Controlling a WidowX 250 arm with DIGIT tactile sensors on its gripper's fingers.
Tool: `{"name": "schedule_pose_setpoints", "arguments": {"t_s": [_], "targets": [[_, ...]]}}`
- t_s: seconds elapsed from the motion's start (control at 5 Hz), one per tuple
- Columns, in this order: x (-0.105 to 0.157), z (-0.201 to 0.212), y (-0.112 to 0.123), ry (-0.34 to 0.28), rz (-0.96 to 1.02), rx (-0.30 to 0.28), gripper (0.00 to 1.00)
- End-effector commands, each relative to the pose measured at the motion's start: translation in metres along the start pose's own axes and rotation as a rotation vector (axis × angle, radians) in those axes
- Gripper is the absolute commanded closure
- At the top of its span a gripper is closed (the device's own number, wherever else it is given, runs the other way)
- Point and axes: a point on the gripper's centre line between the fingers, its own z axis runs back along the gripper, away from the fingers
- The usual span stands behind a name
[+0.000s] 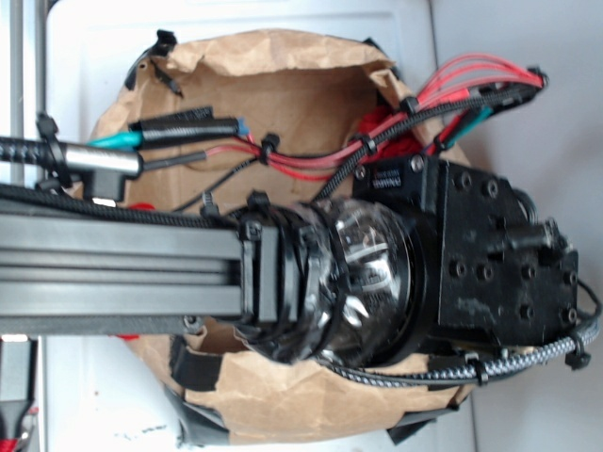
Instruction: Grab the green sponge.
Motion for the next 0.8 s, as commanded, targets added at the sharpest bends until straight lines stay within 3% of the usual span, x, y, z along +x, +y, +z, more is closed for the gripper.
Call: {"name": "schedule_pose_setpoints", "arguments": {"t_s": [0.0, 0.4, 0.6], "targets": [[0.017, 0.072, 0.036, -0.065, -0.026, -0.209, 1.00], [0.018, 0.110, 0.062, -0.030, -0.081, -0.259, 1.00], [0.015, 0.123, 0.066, -0.039, -0.100, -0.250, 1.00]]}}
